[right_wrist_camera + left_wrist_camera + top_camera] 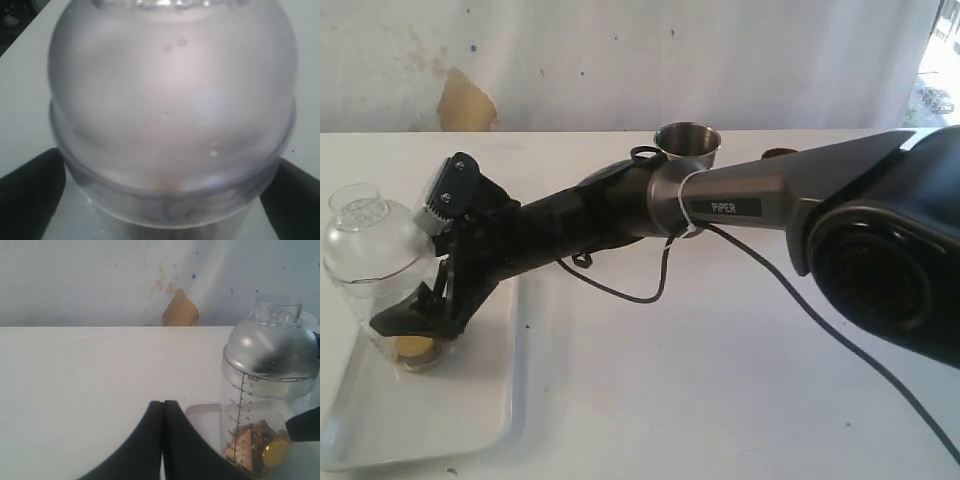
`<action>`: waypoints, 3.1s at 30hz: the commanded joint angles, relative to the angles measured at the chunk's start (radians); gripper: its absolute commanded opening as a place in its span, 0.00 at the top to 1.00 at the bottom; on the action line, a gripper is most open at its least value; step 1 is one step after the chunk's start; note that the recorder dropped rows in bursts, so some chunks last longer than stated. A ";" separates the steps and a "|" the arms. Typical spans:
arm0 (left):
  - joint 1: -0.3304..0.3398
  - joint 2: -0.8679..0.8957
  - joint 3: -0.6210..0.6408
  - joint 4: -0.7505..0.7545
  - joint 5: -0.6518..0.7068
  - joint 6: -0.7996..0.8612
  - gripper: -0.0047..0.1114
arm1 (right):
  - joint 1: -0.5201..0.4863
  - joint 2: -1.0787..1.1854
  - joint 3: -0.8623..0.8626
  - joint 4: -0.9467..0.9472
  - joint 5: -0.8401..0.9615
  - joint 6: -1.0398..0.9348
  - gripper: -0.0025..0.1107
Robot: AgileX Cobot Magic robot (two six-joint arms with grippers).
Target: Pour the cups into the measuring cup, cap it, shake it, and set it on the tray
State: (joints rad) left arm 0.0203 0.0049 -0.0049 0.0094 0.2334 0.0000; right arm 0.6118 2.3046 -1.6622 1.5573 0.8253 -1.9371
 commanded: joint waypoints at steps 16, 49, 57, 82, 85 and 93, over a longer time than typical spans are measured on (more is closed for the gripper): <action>-0.005 -0.005 0.005 0.000 0.000 0.000 0.96 | -0.015 -0.140 0.001 -0.378 -0.062 0.295 0.13; -0.005 -0.005 0.005 0.000 0.000 0.000 0.96 | -0.116 -0.583 0.001 -0.957 0.114 1.274 0.98; -0.005 -0.005 0.005 0.000 0.000 0.000 0.96 | -0.165 -0.700 0.055 -0.945 0.048 1.361 0.98; -0.005 -0.005 0.005 0.000 0.000 0.000 0.96 | -0.165 -1.673 0.789 -0.938 -0.542 1.378 0.98; -0.005 -0.005 0.005 0.000 0.000 0.000 0.96 | -0.165 -1.770 0.818 -0.938 -0.507 1.381 0.98; -0.005 -0.005 0.005 0.000 0.000 0.000 0.96 | -0.165 -1.942 0.826 -0.941 -0.400 1.397 0.98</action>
State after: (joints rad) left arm 0.0203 0.0049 -0.0049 0.0094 0.2334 0.0000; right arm 0.4594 0.4044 -0.8439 0.6153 0.4083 -0.5476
